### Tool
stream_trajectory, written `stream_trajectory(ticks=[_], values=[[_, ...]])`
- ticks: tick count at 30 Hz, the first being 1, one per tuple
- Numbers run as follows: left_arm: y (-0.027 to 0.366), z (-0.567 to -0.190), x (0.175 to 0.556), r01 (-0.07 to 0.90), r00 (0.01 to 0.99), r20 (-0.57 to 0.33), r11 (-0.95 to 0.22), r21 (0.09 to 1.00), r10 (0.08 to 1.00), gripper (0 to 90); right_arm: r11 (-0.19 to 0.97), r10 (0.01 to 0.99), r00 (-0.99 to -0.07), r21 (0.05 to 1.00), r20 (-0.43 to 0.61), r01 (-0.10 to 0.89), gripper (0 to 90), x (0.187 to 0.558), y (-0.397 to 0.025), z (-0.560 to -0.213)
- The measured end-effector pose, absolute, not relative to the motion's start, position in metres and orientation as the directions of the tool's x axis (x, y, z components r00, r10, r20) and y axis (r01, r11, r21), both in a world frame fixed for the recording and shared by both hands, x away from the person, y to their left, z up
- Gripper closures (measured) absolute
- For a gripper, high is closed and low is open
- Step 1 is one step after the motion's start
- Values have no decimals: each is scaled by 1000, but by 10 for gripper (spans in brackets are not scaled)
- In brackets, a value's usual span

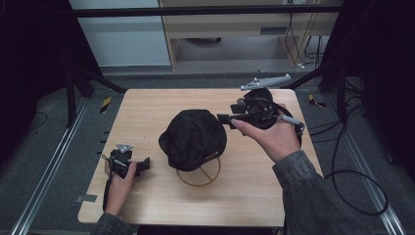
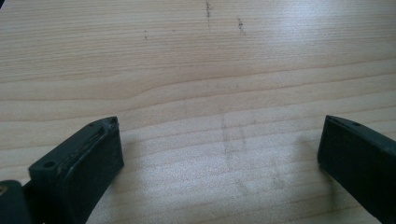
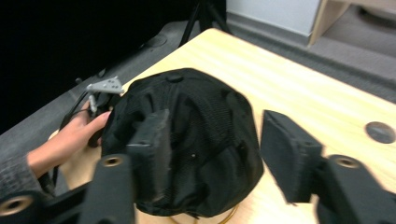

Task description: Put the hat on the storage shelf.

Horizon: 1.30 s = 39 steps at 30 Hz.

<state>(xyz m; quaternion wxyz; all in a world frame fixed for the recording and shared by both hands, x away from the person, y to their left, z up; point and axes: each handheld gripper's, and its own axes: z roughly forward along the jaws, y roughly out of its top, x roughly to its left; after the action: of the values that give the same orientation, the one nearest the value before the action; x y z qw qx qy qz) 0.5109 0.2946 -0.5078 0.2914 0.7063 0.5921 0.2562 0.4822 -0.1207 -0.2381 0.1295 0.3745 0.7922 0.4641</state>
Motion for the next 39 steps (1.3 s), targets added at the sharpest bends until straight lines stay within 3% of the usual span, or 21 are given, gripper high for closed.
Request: stream_trajectory(ticks=[5, 11, 27, 39], values=[[295, -508, 511, 687, 167, 17, -129, 715, 986, 0, 262, 771, -630, 852, 97, 453, 174, 481, -135, -240], [295, -508, 511, 687, 167, 17, -129, 715, 986, 0, 240, 795, -601, 871, 77, 429, 81, 480, -155, -247], [295, -508, 512, 688, 171, 17, -132, 713, 985, 0, 226, 872, -487, 851, 40, 473, 120, 470, -209, -294], [296, -507, 513, 689, 175, 20, -137, 712, 984, 0, 230, 888, -459, 826, 39, 514, 118, 462, -226, -346]])
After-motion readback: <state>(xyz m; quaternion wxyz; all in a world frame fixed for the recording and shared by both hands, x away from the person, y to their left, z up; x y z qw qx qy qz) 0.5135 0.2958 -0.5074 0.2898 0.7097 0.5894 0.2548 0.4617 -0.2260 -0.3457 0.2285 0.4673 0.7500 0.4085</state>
